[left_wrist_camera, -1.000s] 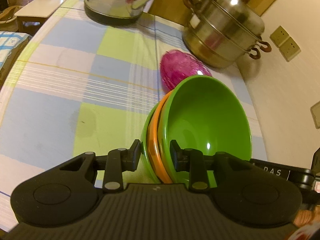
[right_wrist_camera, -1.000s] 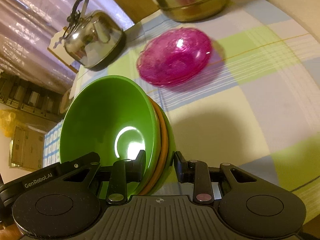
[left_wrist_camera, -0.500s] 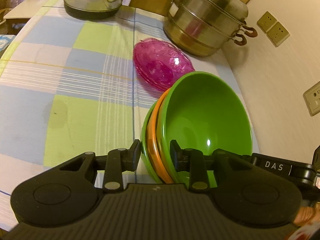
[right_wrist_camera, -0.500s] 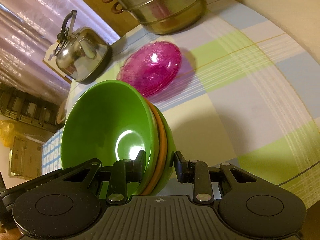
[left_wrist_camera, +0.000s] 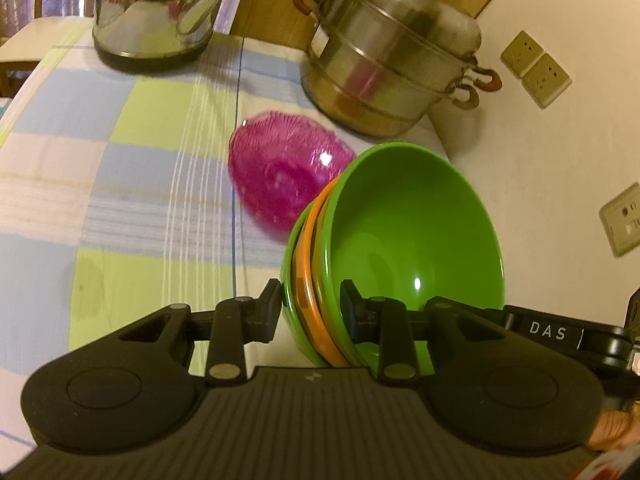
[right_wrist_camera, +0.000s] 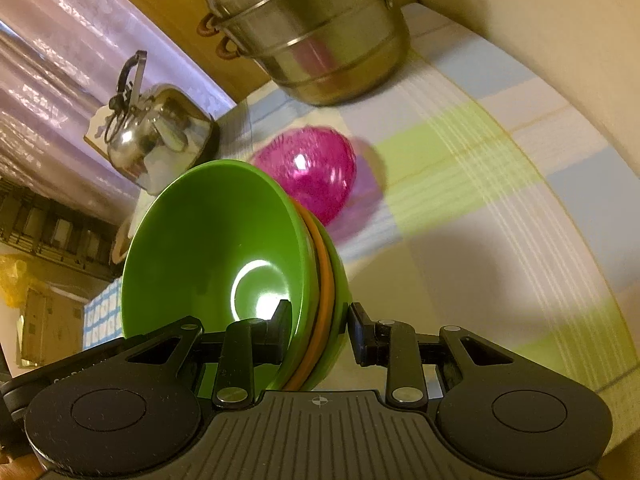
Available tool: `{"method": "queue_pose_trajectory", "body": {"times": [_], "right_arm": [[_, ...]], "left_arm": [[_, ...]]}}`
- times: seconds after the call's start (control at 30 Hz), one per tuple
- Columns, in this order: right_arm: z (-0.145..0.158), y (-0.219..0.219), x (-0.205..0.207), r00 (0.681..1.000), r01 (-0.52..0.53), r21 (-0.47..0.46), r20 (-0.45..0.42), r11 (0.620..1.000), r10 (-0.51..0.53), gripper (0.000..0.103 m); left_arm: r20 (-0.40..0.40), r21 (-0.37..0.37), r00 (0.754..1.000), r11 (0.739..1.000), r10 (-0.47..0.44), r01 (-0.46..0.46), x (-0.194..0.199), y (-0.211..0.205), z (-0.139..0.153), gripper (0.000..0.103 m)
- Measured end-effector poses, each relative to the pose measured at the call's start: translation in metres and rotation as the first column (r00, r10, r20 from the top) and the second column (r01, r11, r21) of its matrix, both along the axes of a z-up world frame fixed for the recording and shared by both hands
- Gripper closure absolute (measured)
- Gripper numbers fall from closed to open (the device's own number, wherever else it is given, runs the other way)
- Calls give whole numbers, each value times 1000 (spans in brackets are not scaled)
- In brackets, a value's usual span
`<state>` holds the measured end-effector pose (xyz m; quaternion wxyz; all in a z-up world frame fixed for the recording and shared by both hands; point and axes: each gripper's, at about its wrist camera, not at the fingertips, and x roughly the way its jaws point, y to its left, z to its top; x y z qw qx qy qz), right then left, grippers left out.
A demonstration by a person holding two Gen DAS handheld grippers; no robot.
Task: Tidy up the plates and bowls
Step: 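Lift the bowl stack with both grippers and carry it over the pink dishes, then lower the bowl stack onto the pink dishes and open both grippers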
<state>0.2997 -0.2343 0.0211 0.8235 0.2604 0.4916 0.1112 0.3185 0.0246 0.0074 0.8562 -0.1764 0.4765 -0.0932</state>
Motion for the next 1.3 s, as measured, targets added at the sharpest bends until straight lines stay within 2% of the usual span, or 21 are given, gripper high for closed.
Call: {"method": "queue_pose_trajectory", "body": {"times": [0.37,0.57,0.77,1.1,1.3], "right_arm": [[13,6,83,1000,-5,-5,19,1000,6,73],[4,14,131,1000,-19,-16,12,1000,19,73],[-19,23,169,999,-38,-19,-4,999,38,74],[-53,27,191,998,-53,-16,-25,998,52,75],[-65,26,192,999,-43,3,-30,999,43,75]], "left_arm": [[13,-1,1000,1000,9,-9,81,3,9,75],[-4,3,1000,1000,26,-26,122,8,-7,76],[-26,17,999,999,42,-42,148,14,-27,75],[-40,31,998,998,52,-51,164,16,-53,75],[-18,9,998,998,66,-65,165,18,-63,74]]}}
